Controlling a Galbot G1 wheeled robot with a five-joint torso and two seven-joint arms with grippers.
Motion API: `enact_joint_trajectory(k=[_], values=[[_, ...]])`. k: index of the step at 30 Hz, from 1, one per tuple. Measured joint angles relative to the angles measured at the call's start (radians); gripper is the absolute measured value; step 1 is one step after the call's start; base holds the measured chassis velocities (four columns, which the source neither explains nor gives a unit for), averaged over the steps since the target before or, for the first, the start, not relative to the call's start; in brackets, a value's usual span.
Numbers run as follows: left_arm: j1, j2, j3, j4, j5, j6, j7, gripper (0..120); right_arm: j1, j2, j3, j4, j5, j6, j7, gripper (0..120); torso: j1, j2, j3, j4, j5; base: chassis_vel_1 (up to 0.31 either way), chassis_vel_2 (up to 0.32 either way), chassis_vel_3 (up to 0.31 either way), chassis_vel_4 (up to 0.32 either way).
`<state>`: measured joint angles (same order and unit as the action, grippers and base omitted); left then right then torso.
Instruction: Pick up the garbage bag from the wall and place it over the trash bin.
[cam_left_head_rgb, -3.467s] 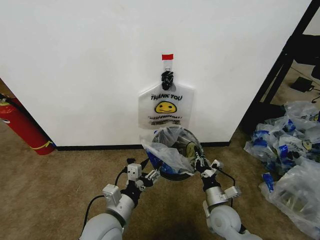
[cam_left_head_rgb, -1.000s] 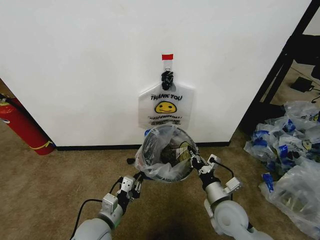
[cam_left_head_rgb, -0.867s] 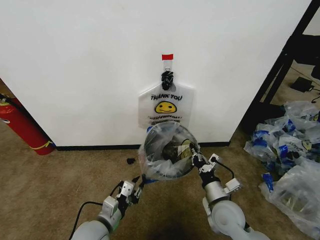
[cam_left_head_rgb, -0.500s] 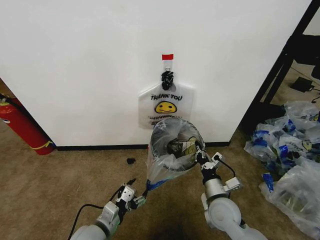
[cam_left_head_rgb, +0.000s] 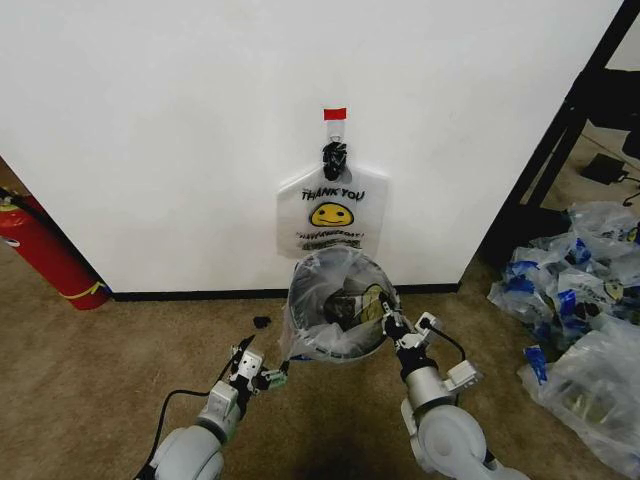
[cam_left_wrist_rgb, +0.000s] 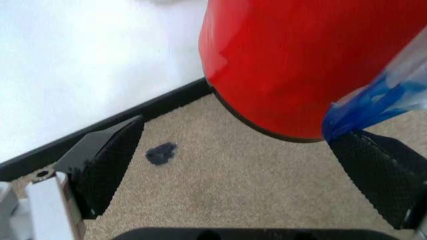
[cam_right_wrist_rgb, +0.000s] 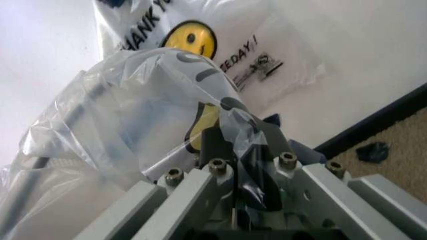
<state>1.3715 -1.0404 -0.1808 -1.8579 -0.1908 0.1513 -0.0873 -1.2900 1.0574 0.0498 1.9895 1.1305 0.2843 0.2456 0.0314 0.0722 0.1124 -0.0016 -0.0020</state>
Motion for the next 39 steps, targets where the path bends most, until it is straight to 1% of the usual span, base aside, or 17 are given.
enact_joint_trajectory(k=[4,8,12,15,20,22,25,26,28,29,30,31,32,33,36,38,39], values=[[0.001,0.004,0.001,0.0,-0.017,-0.012,0.024,100,-0.001,-0.002,-0.002,0.007,0.002,-0.009,0.002,1,0.0,0.0,0.0,-0.0001,0.0,0.0,0.0,0.0,0.0],[0.028,0.021,-0.004,-0.043,-0.02,-0.061,0.114,100,-0.002,-0.001,-0.002,0.007,0.007,-0.01,0.0,1,0.0,0.0,0.0,0.0002,0.0003,0.0,0.0,0.0,0.0],[0.037,0.026,-0.008,-0.057,-0.016,-0.092,0.162,100,0.0,0.001,-0.001,0.006,0.009,-0.01,0.0,1,0.0,0.0,0.0,0.0001,0.0001,0.0,0.0,0.0,0.0],[0.045,0.031,-0.017,-0.081,0.01,-0.136,0.232,100,0.009,0.009,0.001,-0.007,0.009,-0.008,0.002,1,0.0,0.0,0.0,0.0001,0.0002,0.0,0.0,0.0,0.0],[0.059,0.049,-0.029,-0.104,0.032,-0.146,0.287,100,0.036,0.021,0.017,-0.036,0.017,0.009,0.018,1,0.0,0.0,0.0,0.0001,0.0003,0.0,0.0,0.0,0.0],[0.07,0.048,-0.035,-0.106,0.036,-0.171,0.317,100,0.051,0.031,0.037,-0.053,0.034,0.014,0.021,1,0.0,0.0,0.0,0.0001,0.0001,0.0,0.0,0.0,0.0],[0.077,0.039,-0.043,-0.119,0.039,-0.195,0.319,100,0.057,0.04,0.045,-0.072,0.035,0.026,0.025,1,0.0,0.0,0.0,0.0001,0.0,0.0,0.0,0.0,0.0],[0.082,0.031,-0.051,-0.13,0.046,-0.202,0.308,100,0.058,0.043,0.046,-0.08,0.03,0.033,0.026,1,0.0,0.0,0.0,0.0,0.0,0.0,0.0,0.0,0.0],[0.1,0.006,-0.073,-0.177,0.071,-0.192,0.207,100,0.056,0.05,0.047,-0.104,-0.002,0.057,0.026,1,0.0,0.0,0.0,-0.0002,0.0002,0.0,0.0,0.0,0.0],[0.118,-0.013,-0.079,-0.228,0.082,-0.146,0.094,100,0.053,0.054,0.045,-0.116,-0.03,0.075,0.022,1,0.0,0.0,0.0,0.0001,0.0002,0.0,0.0,0.0,0.0],[0.134,-0.029,-0.073,-0.29,0.078,-0.073,-0.039,99,0.045,0.057,0.039,-0.125,-0.067,0.096,0.01,1,0.0,0.0,0.0,0.0001,0.0001,0.0,0.0,0.0,0.0],[0.143,-0.038,-0.061,-0.339,0.062,-0.024,-0.129,97,0.041,0.058,0.034,-0.13,-0.097,0.107,0.003,1,0.0,0.0,0.0,0.0001,0.0002,0.0,0.0,0.0,0.0],[0.143,-0.038,-0.061,-0.339,0.062,-0.024,-0.129,97,0.041,0.058,0.034,-0.13,-0.097,0.107,0.003,1,0.0,0.0,0.0,0.0001,0.0002,0.0,0.0,0.0,0.0],[0.152,-0.052,-0.04,-0.415,0.026,0.034,-0.229,91,0.036,0.059,0.023,-0.141,-0.144,0.122,-0.008,1,0.0,0.0,0.0,0.0,0.0003,0.0,0.0,0.0,0.0],[0.177,-0.083,0.006,-0.541,-0.018,0.087,-0.289,79,0.037,0.067,-0.019,-0.199,-0.312,0.174,-0.043,1,0.0,0.0,0.0,-0.0002,0.0004,0.0,0.0,0.0,0.0],[0.188,-0.1,0.026,-0.566,-0.021,0.103,-0.287,72,0.041,0.074,-0.048,-0.225,-0.39,0.196,-0.056,1,0.0,0.0,0.0,0.0,0.0004,0.0,0.0,0.0,0.0],[0.188,-0.1,0.026,-0.566,-0.021,0.103,-0.287,72,0.041,0.074,-0.048,-0.225,-0.39,0.196,-0.056,1,0.0,0.0,0.0,0.0,0.0004,0.0,0.0,0.0,0.0]])
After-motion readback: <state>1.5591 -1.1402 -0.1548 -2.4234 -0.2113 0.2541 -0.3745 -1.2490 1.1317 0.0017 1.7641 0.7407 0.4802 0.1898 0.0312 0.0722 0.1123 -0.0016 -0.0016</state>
